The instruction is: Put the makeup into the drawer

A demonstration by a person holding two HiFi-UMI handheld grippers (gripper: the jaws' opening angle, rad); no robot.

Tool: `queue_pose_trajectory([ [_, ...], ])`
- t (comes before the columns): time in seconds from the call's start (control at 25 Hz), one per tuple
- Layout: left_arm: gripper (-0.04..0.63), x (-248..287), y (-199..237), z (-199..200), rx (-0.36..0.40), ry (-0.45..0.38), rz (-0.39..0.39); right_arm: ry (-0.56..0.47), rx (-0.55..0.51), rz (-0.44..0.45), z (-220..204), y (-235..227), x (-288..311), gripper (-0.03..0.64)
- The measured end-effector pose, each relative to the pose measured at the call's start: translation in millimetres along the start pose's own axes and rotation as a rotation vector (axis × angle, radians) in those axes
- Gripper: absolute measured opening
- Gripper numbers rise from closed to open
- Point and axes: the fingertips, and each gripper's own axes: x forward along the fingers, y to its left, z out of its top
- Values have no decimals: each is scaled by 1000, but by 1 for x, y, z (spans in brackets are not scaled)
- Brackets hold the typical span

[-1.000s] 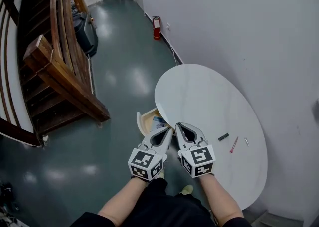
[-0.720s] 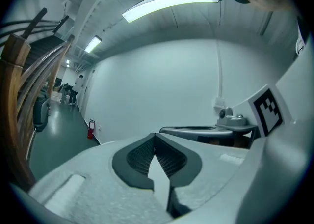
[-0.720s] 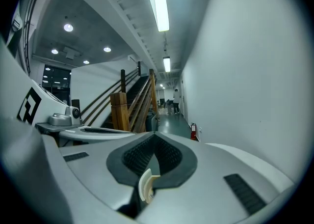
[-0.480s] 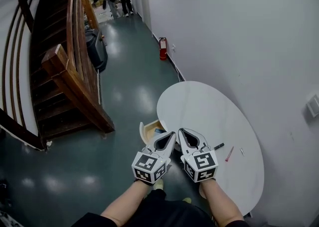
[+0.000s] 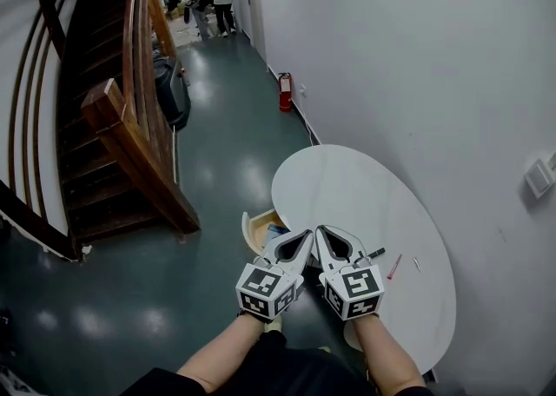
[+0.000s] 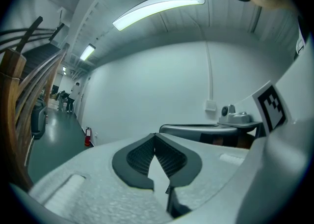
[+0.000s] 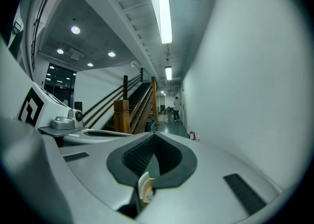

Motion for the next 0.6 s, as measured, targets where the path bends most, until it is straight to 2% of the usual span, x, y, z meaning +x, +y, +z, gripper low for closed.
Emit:
queue_pose_trajectory([
  [0.6,9,11,-15,-7,0,0,-20,24,-19,-41,-13,-17,-18,14],
])
